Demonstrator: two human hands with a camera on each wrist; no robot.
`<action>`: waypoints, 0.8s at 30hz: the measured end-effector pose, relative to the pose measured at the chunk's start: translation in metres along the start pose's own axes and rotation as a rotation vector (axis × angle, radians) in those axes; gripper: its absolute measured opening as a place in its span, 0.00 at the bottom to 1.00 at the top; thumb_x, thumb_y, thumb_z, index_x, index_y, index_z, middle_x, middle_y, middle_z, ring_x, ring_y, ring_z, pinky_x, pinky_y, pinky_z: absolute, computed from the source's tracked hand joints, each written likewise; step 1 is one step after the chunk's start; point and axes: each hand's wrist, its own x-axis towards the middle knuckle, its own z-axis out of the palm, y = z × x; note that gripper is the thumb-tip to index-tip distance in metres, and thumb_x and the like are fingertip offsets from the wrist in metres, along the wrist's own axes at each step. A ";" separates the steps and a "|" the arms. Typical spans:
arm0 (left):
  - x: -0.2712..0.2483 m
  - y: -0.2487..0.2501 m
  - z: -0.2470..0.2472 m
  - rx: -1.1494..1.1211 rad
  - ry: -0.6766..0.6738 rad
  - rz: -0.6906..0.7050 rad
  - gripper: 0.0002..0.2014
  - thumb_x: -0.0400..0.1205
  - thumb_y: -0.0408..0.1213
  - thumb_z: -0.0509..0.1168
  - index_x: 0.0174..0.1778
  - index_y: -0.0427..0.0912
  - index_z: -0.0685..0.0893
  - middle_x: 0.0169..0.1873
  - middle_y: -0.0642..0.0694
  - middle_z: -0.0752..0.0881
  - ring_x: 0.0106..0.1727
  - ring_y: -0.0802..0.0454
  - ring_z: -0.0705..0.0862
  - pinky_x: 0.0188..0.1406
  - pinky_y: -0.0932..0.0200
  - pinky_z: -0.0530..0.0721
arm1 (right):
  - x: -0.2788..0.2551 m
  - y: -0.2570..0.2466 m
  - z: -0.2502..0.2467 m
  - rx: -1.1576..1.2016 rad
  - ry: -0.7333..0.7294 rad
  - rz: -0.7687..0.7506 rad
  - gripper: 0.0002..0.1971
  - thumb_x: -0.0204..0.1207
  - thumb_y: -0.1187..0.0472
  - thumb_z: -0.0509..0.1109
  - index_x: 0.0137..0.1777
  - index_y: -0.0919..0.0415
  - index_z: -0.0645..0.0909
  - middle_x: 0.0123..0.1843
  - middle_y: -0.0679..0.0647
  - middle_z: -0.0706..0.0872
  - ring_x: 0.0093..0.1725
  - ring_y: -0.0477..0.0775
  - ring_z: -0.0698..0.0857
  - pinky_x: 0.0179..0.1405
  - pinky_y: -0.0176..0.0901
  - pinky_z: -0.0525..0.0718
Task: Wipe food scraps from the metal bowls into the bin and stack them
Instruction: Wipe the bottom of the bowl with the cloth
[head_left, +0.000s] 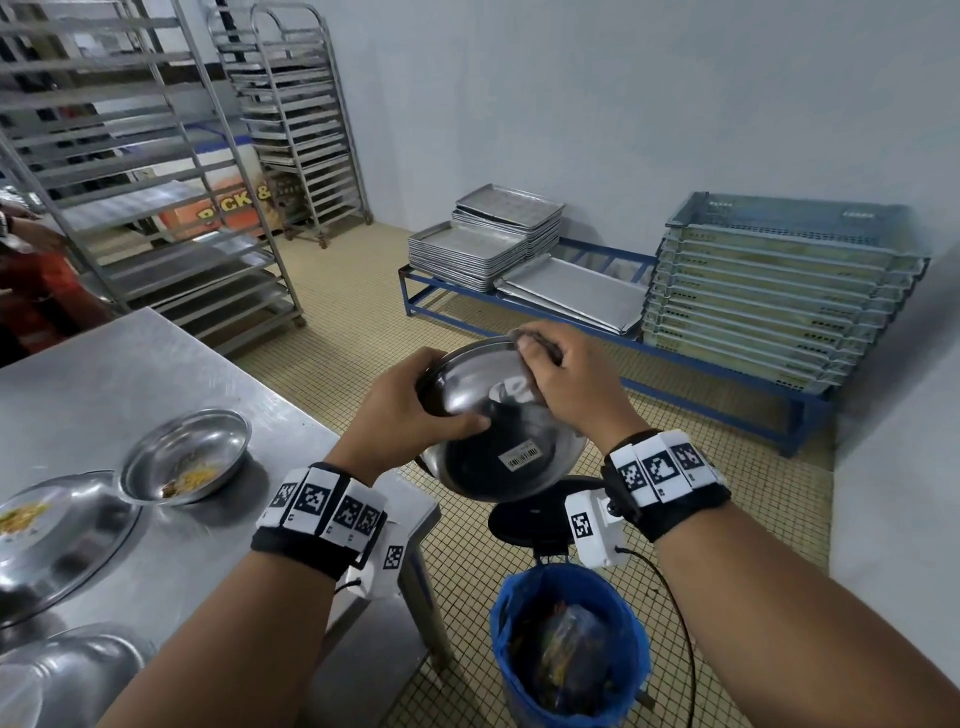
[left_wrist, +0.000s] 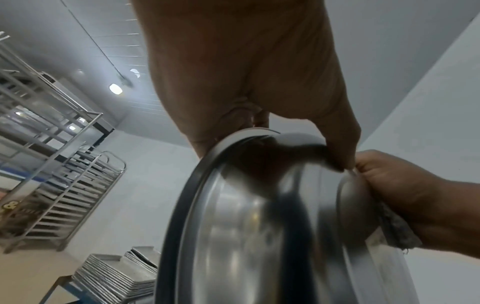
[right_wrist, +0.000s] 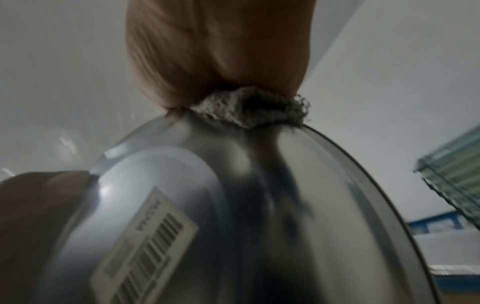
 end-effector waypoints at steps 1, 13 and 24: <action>0.002 0.002 0.000 -0.019 0.004 0.011 0.33 0.58 0.59 0.86 0.56 0.52 0.85 0.48 0.52 0.92 0.50 0.49 0.92 0.50 0.39 0.93 | 0.003 -0.003 0.000 -0.036 0.005 -0.039 0.13 0.88 0.50 0.63 0.62 0.51 0.87 0.54 0.46 0.90 0.54 0.47 0.86 0.53 0.46 0.85; 0.002 0.007 0.010 -0.186 0.054 -0.012 0.31 0.57 0.51 0.89 0.53 0.49 0.86 0.47 0.50 0.94 0.48 0.49 0.94 0.45 0.49 0.93 | 0.009 -0.005 0.001 -0.087 -0.070 -0.075 0.12 0.88 0.53 0.64 0.64 0.51 0.87 0.52 0.46 0.88 0.49 0.47 0.86 0.48 0.36 0.83; 0.004 0.004 0.005 -0.256 0.095 -0.032 0.33 0.58 0.52 0.89 0.56 0.45 0.86 0.50 0.43 0.94 0.50 0.42 0.95 0.49 0.37 0.94 | 0.013 -0.004 -0.007 0.032 -0.021 0.040 0.11 0.87 0.53 0.66 0.62 0.48 0.89 0.50 0.38 0.89 0.51 0.37 0.85 0.48 0.29 0.78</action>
